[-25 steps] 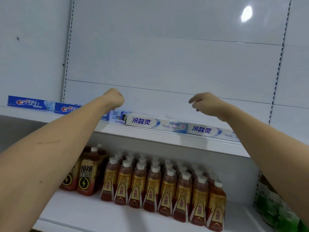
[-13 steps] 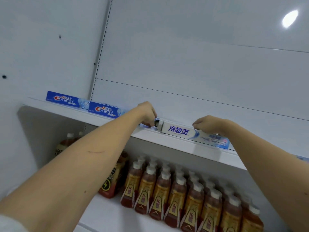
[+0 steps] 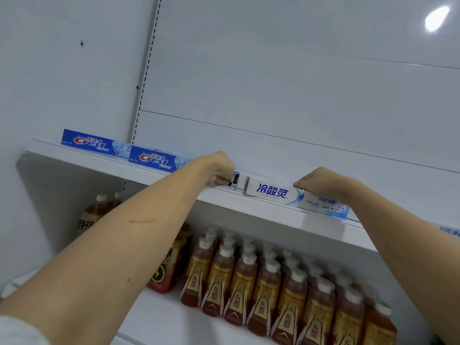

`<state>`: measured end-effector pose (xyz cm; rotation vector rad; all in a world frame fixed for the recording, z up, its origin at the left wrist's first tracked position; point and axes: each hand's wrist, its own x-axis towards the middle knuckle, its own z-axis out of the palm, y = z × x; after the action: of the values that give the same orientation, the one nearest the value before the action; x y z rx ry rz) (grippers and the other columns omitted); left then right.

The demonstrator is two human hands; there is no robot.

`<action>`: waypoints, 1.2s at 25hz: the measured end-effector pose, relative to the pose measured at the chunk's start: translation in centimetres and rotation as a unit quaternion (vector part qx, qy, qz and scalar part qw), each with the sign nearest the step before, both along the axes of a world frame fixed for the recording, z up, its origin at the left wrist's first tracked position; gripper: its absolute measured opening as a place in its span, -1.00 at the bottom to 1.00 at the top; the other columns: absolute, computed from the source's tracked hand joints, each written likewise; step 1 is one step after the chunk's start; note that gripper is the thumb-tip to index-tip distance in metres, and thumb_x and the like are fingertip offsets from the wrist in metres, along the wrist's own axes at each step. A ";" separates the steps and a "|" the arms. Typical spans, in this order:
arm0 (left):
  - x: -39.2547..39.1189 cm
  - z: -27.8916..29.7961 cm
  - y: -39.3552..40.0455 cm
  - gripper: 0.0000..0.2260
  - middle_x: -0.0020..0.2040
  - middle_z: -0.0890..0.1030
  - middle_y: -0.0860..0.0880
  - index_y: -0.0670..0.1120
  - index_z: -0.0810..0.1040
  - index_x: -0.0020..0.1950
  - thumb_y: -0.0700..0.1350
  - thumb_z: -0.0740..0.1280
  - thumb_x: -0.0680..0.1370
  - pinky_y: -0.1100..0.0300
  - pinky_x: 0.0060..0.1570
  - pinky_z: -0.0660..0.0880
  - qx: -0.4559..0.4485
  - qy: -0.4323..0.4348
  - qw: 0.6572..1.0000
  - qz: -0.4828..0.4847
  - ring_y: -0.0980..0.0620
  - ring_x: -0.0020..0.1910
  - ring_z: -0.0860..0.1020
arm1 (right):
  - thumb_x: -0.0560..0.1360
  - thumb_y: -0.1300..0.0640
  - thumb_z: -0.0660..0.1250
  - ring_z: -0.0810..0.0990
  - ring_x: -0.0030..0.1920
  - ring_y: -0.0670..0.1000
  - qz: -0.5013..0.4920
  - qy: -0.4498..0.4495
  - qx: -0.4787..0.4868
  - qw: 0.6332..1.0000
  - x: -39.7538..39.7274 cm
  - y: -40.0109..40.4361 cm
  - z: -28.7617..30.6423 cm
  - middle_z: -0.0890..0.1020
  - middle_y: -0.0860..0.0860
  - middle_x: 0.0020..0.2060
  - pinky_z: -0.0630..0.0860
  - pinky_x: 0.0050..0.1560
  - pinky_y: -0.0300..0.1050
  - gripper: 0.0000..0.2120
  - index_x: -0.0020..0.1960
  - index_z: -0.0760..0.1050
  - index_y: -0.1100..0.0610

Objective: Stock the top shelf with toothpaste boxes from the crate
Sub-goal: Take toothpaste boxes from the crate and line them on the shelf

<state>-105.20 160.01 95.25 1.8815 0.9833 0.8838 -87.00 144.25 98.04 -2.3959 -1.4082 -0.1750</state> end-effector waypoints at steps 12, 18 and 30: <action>-1.0 1.1 -1.8 -0.75 0.02 0.65 -0.21 -0.15 0.56 0.20 -0.37 0.32 0.56 0.38 -0.32 0.57 -0.044 -0.158 0.976 -0.143 0.01 -0.14 0.64 | 0.36 -0.29 0.42 0.50 0.26 0.11 0.020 0.134 -0.080 0.988 1.4 -0.1 2.3 0.53 -0.04 0.26 0.47 0.29 0.18 -0.39 0.36 0.44 -0.13; 0.6 1.7 -2.4 -0.77 0.05 0.68 -0.24 -0.19 0.61 0.18 -0.31 0.39 0.53 0.22 0.07 0.59 0.003 -0.229 0.959 -0.167 -0.07 0.03 0.65 | 0.41 -0.04 0.50 0.63 0.01 -0.02 0.173 0.044 0.067 0.982 -0.2 2.0 0.9 0.59 -0.05 0.10 0.54 0.14 -0.06 -0.45 0.33 0.37 -0.14; 0.4 2.3 -3.3 -0.88 -0.23 0.71 -0.02 -0.13 0.73 -0.06 -0.27 0.50 0.43 0.27 -0.13 0.61 0.283 -0.197 0.938 -0.031 -0.03 -0.20 0.68 | 0.46 0.01 0.43 0.65 -0.04 -0.09 0.216 0.105 0.094 0.966 1.2 1.0 1.6 0.67 -0.19 -0.05 0.54 0.01 -0.17 -0.71 0.15 0.56 -0.23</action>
<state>-104.80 156.75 97.56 2.0573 0.4430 1.5540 -85.83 145.24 99.66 -1.8443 -1.6818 0.0553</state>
